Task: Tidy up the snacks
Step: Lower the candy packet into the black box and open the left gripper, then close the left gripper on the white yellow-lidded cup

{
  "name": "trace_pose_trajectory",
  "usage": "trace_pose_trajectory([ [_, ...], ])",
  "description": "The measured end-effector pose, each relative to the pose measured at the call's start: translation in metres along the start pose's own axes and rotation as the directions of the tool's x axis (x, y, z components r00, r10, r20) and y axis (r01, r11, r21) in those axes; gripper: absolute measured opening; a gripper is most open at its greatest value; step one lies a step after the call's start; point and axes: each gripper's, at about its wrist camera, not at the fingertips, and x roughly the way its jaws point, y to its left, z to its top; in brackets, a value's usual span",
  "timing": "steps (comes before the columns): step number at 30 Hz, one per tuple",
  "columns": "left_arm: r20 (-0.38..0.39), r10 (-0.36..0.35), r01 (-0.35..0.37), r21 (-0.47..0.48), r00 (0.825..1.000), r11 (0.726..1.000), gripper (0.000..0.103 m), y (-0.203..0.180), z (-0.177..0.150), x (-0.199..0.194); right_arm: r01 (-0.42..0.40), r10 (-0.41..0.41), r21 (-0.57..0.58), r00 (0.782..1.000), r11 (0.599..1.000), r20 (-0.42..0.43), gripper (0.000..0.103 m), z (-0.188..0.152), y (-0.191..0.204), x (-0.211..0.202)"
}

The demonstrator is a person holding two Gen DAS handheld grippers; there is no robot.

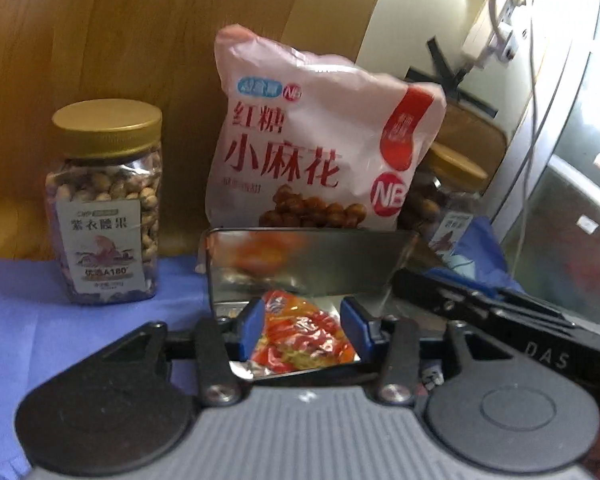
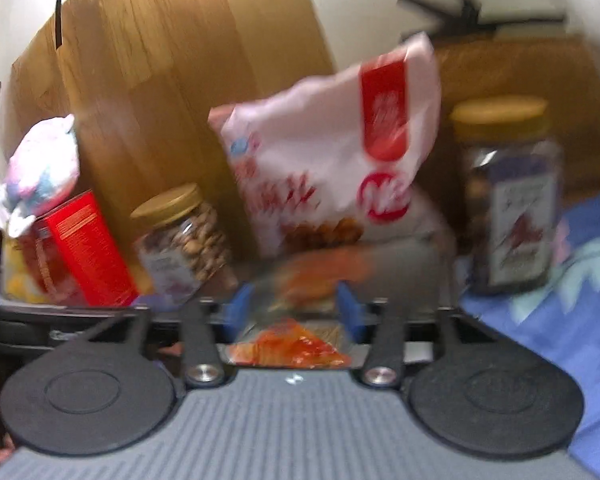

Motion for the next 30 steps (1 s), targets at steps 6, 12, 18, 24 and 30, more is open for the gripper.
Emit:
trace_pose_trajectory([
  [6,0.108,-0.016,0.021,-0.045,0.994,0.999,0.044,0.022,-0.019,-0.074,-0.11,0.108,0.044,0.993,0.993,0.041,0.057,-0.014,0.007,-0.046],
  [12,0.116,0.038,-0.02,-0.154,0.993,0.988,0.044,0.053,-0.08,-0.133,-0.223,0.206,-0.114,0.968,0.968,-0.145,0.057,-0.062,0.058,-0.057],
  [18,0.064,0.003,0.012,-0.24,0.998,0.971,0.044,0.06,-0.123,-0.148,-0.198,0.118,-0.281,0.954,0.939,-0.276,0.067,-0.094,0.095,-0.034],
  [24,0.039,-0.078,0.084,-0.197,0.996,0.977,0.044,0.039,-0.129,-0.145,-0.166,0.082,-0.337,0.964,0.927,-0.252,0.049,-0.099,0.106,-0.052],
  [30,-0.033,-0.168,0.161,-0.149,0.985,0.976,0.053,0.009,-0.138,-0.131,-0.157,0.075,-0.355,0.969,0.921,-0.235,0.049,-0.119,0.109,-0.098],
])
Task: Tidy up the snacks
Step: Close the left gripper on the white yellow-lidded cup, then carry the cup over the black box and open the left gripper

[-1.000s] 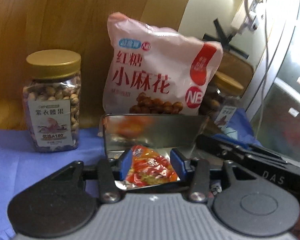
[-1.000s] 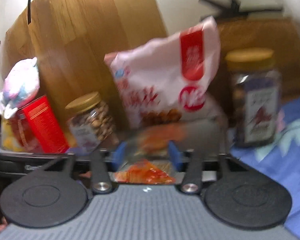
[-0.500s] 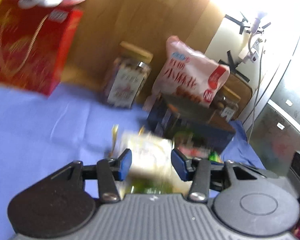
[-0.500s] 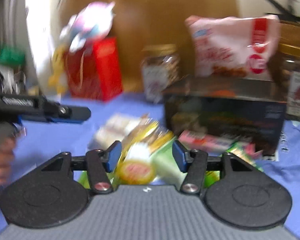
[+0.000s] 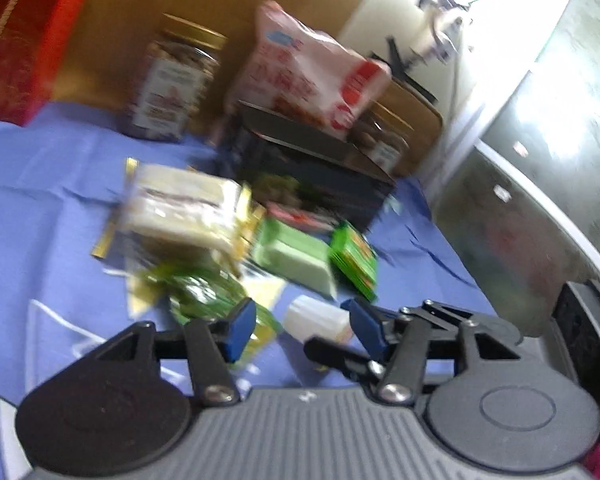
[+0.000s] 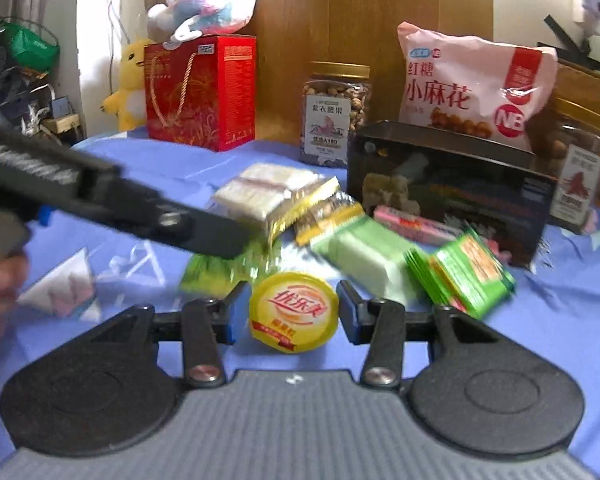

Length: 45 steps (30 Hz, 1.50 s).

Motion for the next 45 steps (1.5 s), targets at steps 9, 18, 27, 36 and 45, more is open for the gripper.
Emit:
trace_pose_trajectory([
  [9,-0.067,-0.028,0.029,0.014,0.997,0.999,0.057,-0.016,-0.013,0.022,0.032,-0.032,-0.019,0.999,0.999,-0.017,0.055,-0.031,0.003,-0.02],
  [18,-0.094,-0.028,0.029,0.007,0.995,1.0,0.058,-0.021,-0.017,0.034,0.014,-0.014,0.024,1.0,1.0,-0.018,0.057,-0.035,-0.001,-0.017],
  [27,-0.102,-0.082,0.083,0.004,0.991,0.997,0.047,-0.026,-0.015,0.037,0.026,-0.026,0.023,1.0,0.999,0.004,0.047,-0.035,0.001,-0.021],
  [36,0.005,-0.063,0.062,0.112,0.998,0.992,0.047,-0.042,0.042,0.034,0.059,-0.062,0.026,0.989,0.998,0.137,0.047,0.004,-0.013,-0.012],
  [45,0.121,-0.032,0.013,0.153,0.992,0.988,0.047,-0.043,0.138,0.085,0.107,-0.12,0.07,0.97,0.992,0.211,0.047,0.084,-0.073,0.038],
])
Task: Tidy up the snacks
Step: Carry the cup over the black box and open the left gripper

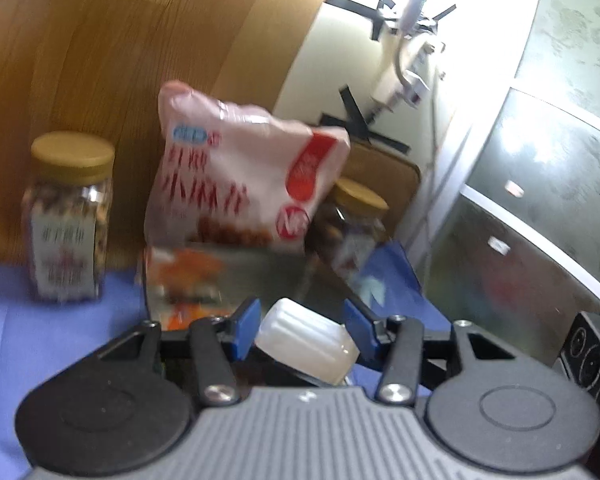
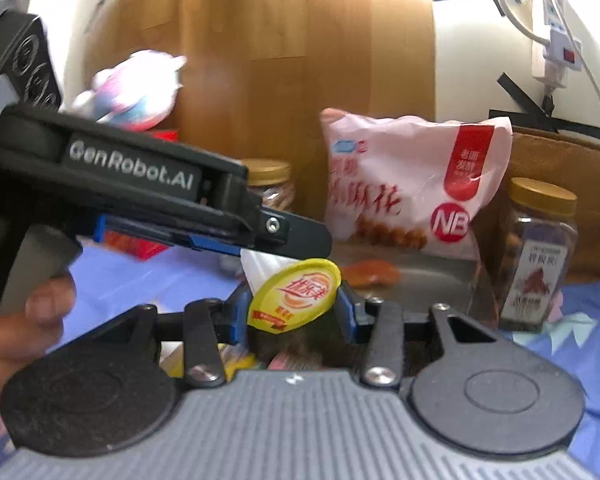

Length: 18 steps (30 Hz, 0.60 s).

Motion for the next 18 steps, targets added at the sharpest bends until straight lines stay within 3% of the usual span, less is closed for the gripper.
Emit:
trace_pose_trajectory([
  [7,-0.011,0.06,-0.061,-0.046,0.998,0.997,0.051,0.021,0.009,0.048,0.057,-0.058,-0.019,0.997,0.998,-0.045,0.049,0.004,-0.02,0.047],
  [10,-0.038,0.107,-0.109,-0.055,0.994,0.993,0.052,0.025,0.002,0.057,0.102,-0.102,-0.021,0.994,0.995,-0.045,0.07,-0.002,-0.023,0.051],
  [14,-0.007,0.106,-0.106,-0.03,0.994,0.994,0.052,0.02,-0.006,0.038,0.102,-0.102,0.066,0.995,0.993,-0.009,0.07,-0.004,-0.032,0.032],
  [18,0.075,0.08,-0.081,0.0,0.994,0.997,0.052,0.008,-0.018,-0.012,0.071,-0.077,0.173,0.997,0.982,0.026,0.07,-0.018,-0.031,-0.002],
])
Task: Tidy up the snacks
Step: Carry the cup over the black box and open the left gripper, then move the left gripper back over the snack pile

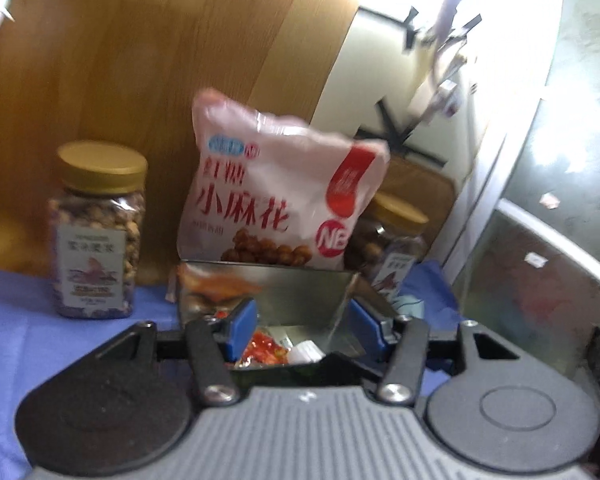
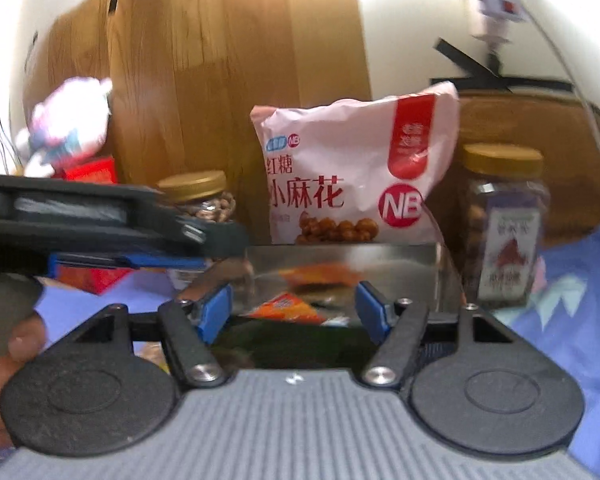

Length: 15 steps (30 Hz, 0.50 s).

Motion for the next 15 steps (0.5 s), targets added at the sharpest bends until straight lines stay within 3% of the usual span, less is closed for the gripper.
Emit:
trace_pose_trajectory([
  [4,0.056,0.012,-0.015,0.043,0.998,0.999,0.056,-0.001,-0.028,-0.056,-0.038,0.04,0.101,0.999,0.994,-0.021,0.07,-0.024,0.002,-0.027],
  [9,0.059,0.118,-0.122,0.077,0.991,0.989,0.057,0.013,-0.072,-0.106,-0.063,0.076,0.155,0.994,0.986,-0.076,0.07,-0.05,0.013,-0.043],
  [15,0.034,0.256,-0.256,-0.025,0.966,0.966,0.057,0.054,-0.096,-0.128,-0.063,0.087,0.193,0.989,0.979,-0.12,0.07,-0.063,0.027,-0.045],
])
